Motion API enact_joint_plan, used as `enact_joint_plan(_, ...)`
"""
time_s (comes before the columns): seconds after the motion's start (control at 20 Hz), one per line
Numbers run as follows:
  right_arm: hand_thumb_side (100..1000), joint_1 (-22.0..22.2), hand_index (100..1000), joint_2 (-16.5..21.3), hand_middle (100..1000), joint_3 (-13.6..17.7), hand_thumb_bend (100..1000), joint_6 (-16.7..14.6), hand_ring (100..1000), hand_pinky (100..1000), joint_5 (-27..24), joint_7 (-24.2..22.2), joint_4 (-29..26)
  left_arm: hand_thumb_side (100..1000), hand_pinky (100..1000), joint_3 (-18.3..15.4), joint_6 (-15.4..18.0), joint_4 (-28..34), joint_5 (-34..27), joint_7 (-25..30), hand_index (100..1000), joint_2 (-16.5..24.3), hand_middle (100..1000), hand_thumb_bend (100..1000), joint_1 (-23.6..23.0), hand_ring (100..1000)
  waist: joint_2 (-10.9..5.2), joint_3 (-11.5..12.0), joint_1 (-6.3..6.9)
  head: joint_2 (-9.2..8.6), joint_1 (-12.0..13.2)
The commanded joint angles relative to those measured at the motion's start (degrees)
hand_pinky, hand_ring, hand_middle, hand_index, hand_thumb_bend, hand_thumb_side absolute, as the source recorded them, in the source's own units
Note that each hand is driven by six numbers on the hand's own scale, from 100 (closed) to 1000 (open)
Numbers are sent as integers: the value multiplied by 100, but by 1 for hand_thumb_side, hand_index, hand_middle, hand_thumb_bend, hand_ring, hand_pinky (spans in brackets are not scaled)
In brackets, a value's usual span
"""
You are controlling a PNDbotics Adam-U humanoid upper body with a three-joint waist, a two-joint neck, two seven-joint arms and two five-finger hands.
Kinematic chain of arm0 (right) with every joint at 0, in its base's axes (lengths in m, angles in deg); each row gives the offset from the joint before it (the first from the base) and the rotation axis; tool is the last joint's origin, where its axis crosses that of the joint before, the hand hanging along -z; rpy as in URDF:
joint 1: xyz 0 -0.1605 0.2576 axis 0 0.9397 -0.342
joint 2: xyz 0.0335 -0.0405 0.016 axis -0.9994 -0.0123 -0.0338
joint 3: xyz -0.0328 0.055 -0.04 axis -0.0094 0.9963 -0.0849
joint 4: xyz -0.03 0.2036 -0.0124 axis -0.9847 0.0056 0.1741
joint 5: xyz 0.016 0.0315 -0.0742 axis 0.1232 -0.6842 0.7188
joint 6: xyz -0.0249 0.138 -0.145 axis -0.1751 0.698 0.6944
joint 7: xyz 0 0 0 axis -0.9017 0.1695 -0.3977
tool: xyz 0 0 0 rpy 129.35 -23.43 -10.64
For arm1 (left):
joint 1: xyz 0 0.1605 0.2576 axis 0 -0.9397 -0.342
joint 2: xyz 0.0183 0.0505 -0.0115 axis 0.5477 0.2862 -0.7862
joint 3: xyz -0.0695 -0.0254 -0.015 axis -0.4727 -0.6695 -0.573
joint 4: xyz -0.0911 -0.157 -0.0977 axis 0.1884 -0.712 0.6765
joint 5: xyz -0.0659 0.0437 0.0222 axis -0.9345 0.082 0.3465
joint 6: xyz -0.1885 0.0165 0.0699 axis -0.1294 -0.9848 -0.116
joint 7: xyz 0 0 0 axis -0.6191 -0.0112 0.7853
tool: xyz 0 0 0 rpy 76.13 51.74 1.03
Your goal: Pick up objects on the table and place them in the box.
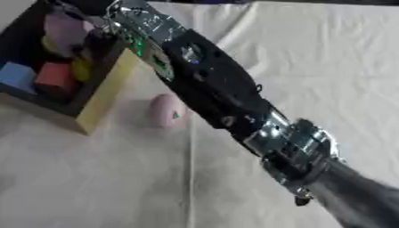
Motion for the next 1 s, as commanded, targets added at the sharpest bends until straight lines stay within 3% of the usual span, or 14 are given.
enact_joint_plan(0.05,260,-152,914,66,858,126,489,54,988,917,-66,-222,-269,425,714,-42,-33,86,17,-15,796,87,644,445,30,705,-77,-4,-31,-39,16)
enact_joint_plan(0.45,193,-153,902,326,820,270,413,387,941,883,-490,-184,-888,430,714,-57,-74,86,60,-51,796,84,645,440,-47,705,-121,-88,-10,-2,78)
enact_joint_plan(0.7,191,-22,880,1052,771,424,211,884,883,847,-1494,-316,-1920,434,713,-103,-105,86,122,-176,795,130,644,437,-194,705,-210,-253,-19,77,343)
enact_joint_plan(1.0,239,535,857,2181,746,516,100,1432,862,835,-2489,-768,-3405,442,713,-126,-147,86,233,-291,795,161,644,432,-316,706,-249,-449,-18,80,574)
